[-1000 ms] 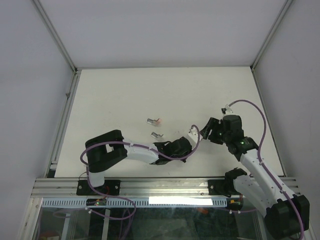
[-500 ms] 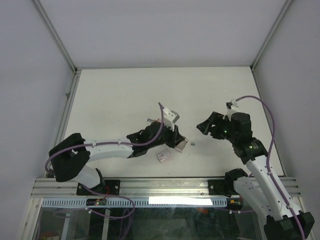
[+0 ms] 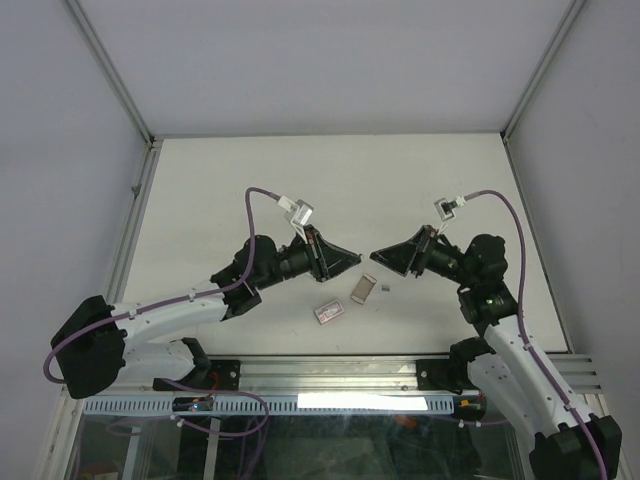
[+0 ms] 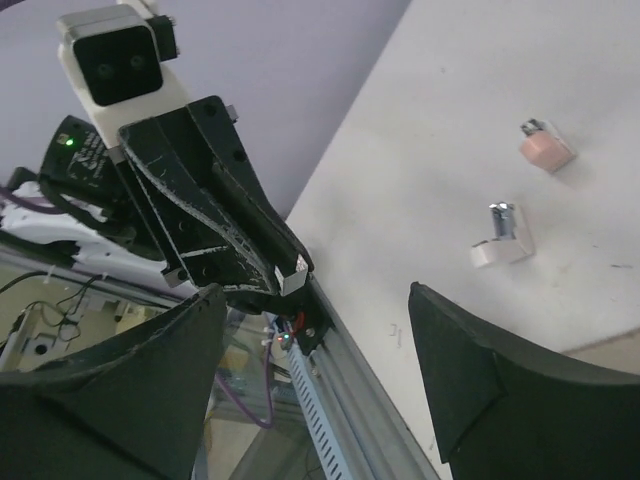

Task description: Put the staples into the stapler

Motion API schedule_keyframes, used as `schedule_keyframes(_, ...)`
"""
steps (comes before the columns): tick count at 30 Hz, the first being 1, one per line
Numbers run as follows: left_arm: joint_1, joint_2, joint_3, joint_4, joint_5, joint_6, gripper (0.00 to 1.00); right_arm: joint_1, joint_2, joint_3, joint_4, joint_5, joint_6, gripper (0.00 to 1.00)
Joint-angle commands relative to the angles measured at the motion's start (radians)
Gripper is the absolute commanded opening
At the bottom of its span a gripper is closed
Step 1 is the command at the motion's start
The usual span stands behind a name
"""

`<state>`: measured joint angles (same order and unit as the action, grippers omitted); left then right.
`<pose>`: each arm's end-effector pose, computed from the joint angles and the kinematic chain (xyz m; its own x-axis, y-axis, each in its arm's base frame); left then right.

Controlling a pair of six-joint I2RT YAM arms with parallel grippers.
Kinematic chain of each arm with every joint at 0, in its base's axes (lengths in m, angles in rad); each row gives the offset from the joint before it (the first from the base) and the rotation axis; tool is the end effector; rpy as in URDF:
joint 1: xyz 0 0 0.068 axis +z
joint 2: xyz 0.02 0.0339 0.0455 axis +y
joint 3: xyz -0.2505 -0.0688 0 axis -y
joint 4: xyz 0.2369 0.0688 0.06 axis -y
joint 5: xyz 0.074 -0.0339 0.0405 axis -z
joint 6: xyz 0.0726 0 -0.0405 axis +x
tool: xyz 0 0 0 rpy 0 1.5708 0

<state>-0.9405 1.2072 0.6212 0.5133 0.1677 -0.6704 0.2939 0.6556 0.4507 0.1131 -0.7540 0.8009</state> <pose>0.1710 -0.2549 0.2560 -0.5894 -0.2315 -0.7740 0.6744 0.3864 -0.6292 0.1693 0.1032 0.2651 -0.6811 0.3407 -0.6481 -0.5381 0.3673 0.7586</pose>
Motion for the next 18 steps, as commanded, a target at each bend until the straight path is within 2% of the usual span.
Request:
schedule_keyframes(1, 0.011, -0.058, -0.010, 0.168, 0.092, -0.094, 0.15, 0.030, -0.009, -0.023, 0.317, -0.086, 0.150, 0.76)
schedule_keyframes(5, 0.012, -0.080, -0.008, 0.209, 0.118, -0.120, 0.15, 0.068, 0.000, -0.045, 0.456, -0.084, 0.215, 0.73)
schedule_keyframes(18, 0.011, -0.090, -0.007, 0.253, 0.153, -0.141, 0.15, 0.159, 0.040, -0.033, 0.598, -0.031, 0.241, 0.47)
